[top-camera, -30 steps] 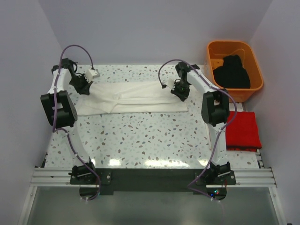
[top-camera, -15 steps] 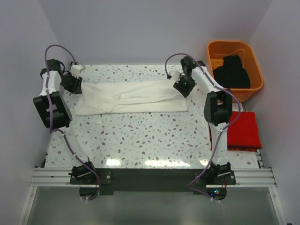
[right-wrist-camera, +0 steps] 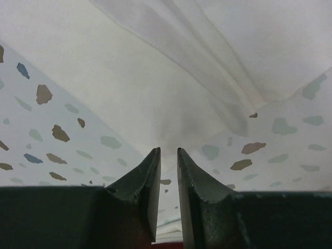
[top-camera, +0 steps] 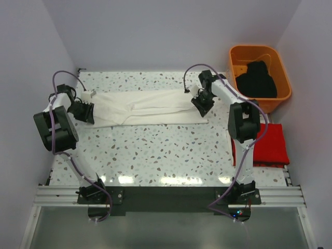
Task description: Fold and stack the t-shirts
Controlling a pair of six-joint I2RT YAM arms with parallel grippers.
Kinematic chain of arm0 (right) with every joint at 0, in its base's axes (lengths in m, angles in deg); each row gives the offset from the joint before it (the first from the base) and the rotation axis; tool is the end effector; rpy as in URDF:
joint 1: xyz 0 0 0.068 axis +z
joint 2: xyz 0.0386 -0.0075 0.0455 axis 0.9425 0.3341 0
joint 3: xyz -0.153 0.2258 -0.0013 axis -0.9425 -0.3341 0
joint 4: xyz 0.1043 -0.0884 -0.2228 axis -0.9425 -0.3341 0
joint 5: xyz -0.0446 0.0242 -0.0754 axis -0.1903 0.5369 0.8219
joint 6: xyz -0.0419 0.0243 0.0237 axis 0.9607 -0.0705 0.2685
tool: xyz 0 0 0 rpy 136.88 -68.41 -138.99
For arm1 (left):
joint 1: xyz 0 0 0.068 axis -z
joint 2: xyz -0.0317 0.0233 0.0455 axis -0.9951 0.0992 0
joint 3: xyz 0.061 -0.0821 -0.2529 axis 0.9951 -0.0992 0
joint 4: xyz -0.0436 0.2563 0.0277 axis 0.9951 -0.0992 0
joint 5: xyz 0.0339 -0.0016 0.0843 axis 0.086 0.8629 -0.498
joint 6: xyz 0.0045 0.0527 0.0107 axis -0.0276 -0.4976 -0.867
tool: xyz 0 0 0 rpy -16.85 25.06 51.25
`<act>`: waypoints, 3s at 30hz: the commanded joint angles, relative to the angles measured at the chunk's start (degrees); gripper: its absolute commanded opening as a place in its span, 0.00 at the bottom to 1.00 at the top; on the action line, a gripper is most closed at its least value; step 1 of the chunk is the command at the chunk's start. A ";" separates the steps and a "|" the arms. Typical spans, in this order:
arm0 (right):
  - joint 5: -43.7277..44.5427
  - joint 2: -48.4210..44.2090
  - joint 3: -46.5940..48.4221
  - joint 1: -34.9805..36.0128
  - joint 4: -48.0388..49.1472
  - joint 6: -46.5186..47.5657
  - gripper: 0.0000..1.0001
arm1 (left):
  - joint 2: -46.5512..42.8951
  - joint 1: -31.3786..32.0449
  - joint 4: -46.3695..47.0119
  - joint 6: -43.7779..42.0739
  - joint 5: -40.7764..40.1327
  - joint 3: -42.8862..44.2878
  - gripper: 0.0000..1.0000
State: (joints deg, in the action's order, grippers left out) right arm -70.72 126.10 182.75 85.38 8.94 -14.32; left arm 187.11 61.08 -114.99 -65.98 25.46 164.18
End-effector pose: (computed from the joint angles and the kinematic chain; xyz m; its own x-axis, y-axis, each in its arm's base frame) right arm 0.4287 0.1197 0.1964 -0.6543 -0.7197 -0.2322 -0.7447 0.6666 0.0323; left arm 0.3647 0.1405 0.1789 -0.8893 0.2068 -0.4079 0.3070 0.9310 -0.1974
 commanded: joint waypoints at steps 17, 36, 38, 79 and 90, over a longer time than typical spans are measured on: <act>14.64 -3.20 -19.53 0.75 11.20 4.48 0.23 | -7.75 0.28 3.72 -4.68 -9.97 -19.90 0.22; -18.73 -7.09 4.27 12.33 10.40 -19.64 0.42 | -16.55 -0.16 -0.78 11.47 12.97 -14.63 0.49; -20.95 -6.20 3.65 15.75 16.89 -26.84 0.47 | -16.37 -0.16 1.76 16.74 11.66 -16.04 0.48; -3.55 8.39 7.34 42.76 41.35 -6.59 0.51 | -7.41 -2.44 9.60 41.37 3.13 -17.02 0.47; -4.43 10.24 10.33 42.67 39.42 -6.24 0.00 | -7.58 -2.53 9.95 42.16 4.01 -16.49 0.48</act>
State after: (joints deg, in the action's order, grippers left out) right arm -73.91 136.09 190.56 127.69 48.21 -21.23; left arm 178.58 58.81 -107.44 -24.64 28.50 145.97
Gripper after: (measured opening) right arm 0.033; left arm 0.477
